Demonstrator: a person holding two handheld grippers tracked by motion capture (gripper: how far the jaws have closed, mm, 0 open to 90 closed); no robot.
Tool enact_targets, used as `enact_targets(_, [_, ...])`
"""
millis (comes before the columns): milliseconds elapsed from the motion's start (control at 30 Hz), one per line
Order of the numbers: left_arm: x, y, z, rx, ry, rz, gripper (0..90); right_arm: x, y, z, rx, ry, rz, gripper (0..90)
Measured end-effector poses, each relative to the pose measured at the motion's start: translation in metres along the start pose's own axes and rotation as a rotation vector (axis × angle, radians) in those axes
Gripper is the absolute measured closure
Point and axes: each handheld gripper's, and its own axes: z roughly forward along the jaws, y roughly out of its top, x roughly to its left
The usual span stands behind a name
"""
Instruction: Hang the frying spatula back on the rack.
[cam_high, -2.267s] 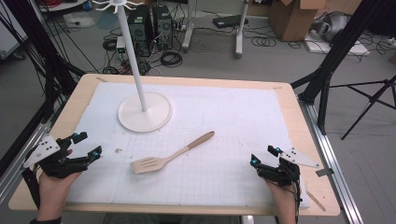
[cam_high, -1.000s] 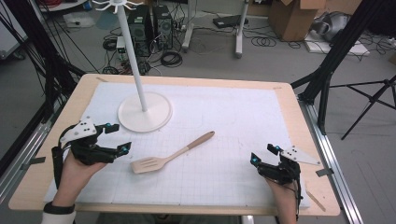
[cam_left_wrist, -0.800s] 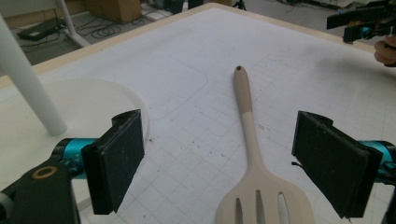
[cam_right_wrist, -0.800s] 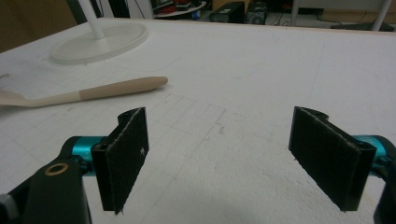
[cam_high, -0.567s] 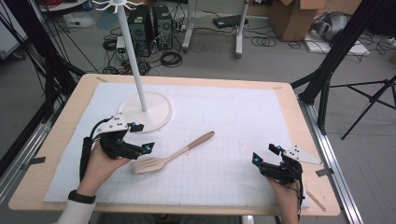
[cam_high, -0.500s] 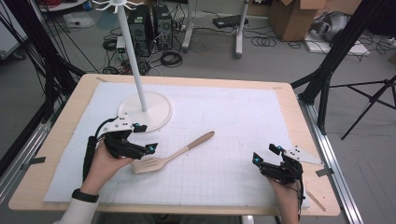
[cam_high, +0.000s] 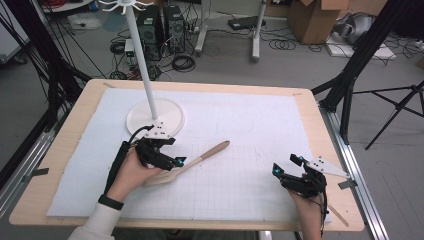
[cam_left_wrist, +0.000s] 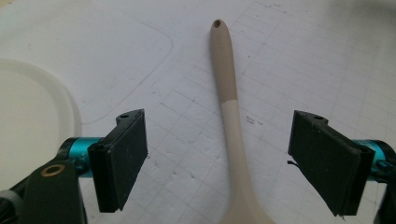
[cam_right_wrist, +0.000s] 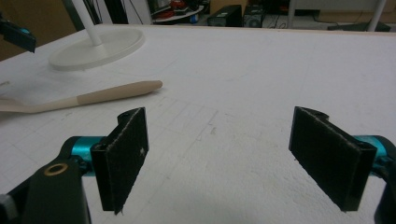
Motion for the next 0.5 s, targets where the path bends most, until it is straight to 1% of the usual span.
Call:
enact_targets(33, [0.0, 0.0, 0.0, 0.0, 0.0, 0.0, 20.8, 0.0, 0.0, 0.0, 0.0, 0.0, 0.001, 18.4])
enact_targets(67, [-0.002, 0.002, 0.006, 0.025, -0.004, 0.004, 21.2, 0.0, 0.0, 0.0, 0.002, 0.0, 0.004, 18.4])
enact_targets(100, [-0.002, 0.002, 0.006, 0.025, -0.004, 0.004, 21.5, 0.0, 0.0, 0.0, 0.003, 0.001, 0.005, 18.4])
enact_targets(133, [-0.004, 0.005, 0.012, 0.052, -0.011, 0.015, 21.6, 0.0, 0.0, 0.0, 0.004, 0.001, 0.006, 18.4])
enact_targets(167, [-0.004, 0.005, 0.012, 0.052, -0.011, 0.015, 21.8, 0.0, 0.0, 0.0, 0.004, 0.001, 0.006, 18.4])
enact_targets(200, [-0.006, 0.007, 0.018, 0.077, -0.021, 0.013, 21.9, 0.0, 0.0, 0.0, 0.002, 0.002, 0.003, 18.4])
enact_targets(267, [-0.006, 0.008, 0.024, 0.097, -0.028, 0.003, 21.9, -0.001, 0.0, 0.0, -0.003, 0.001, -0.002, 18.4])
enact_targets(300, [-0.006, 0.008, 0.024, 0.097, -0.028, 0.003, 22.1, -0.001, 0.0, 0.0, -0.003, 0.001, -0.002, 18.4])
enact_targets(333, [-0.007, 0.008, 0.03, 0.127, -0.022, 0.004, 22.4, -0.001, 0.0, -0.001, 0.0, 0.001, 0.005, 18.4])
enact_targets(400, [-0.007, 0.008, 0.035, 0.148, -0.023, -0.001, 23.1, -0.001, 0.0, -0.001, -0.001, 0.001, 0.005, 18.4])
enact_targets(467, [-0.008, 0.009, 0.04, 0.185, -0.026, 0.014, 24.5, -0.001, 0.0, -0.001, 0.002, 0.001, 0.01, 18.4])
enact_targets(500, [-0.008, 0.009, 0.04, 0.185, -0.026, 0.014, 25.1, -0.001, 0.0, -0.001, 0.002, 0.001, 0.012, 18.4])
